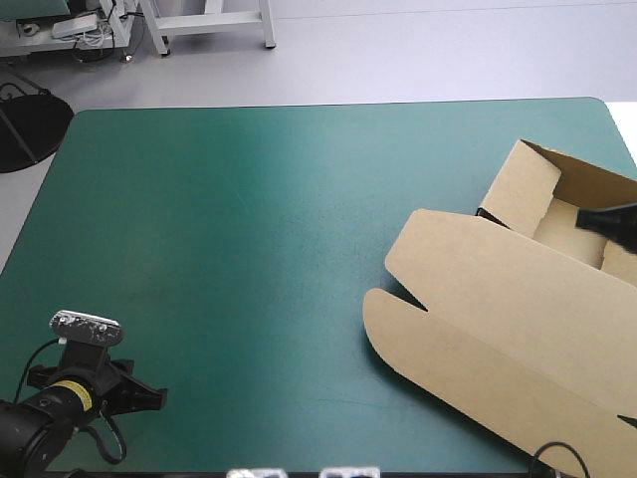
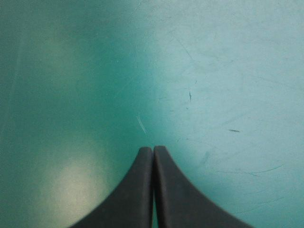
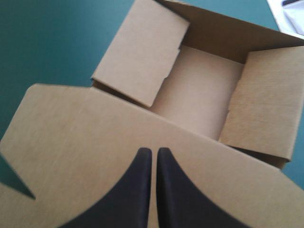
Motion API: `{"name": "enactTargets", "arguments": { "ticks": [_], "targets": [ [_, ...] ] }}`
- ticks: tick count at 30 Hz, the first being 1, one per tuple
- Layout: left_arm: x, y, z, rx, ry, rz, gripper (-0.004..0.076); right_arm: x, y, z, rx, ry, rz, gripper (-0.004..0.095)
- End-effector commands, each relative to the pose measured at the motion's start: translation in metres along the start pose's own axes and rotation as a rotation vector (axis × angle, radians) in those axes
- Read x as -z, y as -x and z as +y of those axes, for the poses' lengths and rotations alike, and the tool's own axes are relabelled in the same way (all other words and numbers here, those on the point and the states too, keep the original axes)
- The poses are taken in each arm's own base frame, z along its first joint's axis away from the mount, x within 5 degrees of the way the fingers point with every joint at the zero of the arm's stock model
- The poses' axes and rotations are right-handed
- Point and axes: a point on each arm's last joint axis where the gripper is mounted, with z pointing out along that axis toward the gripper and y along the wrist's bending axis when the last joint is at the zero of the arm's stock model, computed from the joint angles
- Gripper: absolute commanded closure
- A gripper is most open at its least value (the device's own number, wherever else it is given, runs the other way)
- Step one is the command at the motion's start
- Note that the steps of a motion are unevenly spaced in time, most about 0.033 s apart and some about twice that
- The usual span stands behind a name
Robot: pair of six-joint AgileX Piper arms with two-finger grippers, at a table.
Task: Fold the box
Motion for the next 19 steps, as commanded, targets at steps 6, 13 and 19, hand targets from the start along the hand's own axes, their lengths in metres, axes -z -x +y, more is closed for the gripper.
{"name": "enactTargets", "arguments": {
  "ticks": [6, 13, 19],
  "targets": [
    [0.002, 0.011, -0.007, -0.005, -0.077, -0.097, 0.0732, 0.011, -0.072, 0.021, 0.115, 0.073, -0.020, 0.0926],
    [-0.002, -0.004, -0.011, 0.019, -0.127, -0.149, 0.0732, -0.015, -0.131, 0.017, 0.127, 0.074, 0.019, 0.0926],
    [0.015, -0.013, -0.007, 0.016, -0.135, -0.244, 0.0732, -0.033, -0.167, 0.020, 0.124, 0.134, 0.016, 0.0926]
  ]
}}
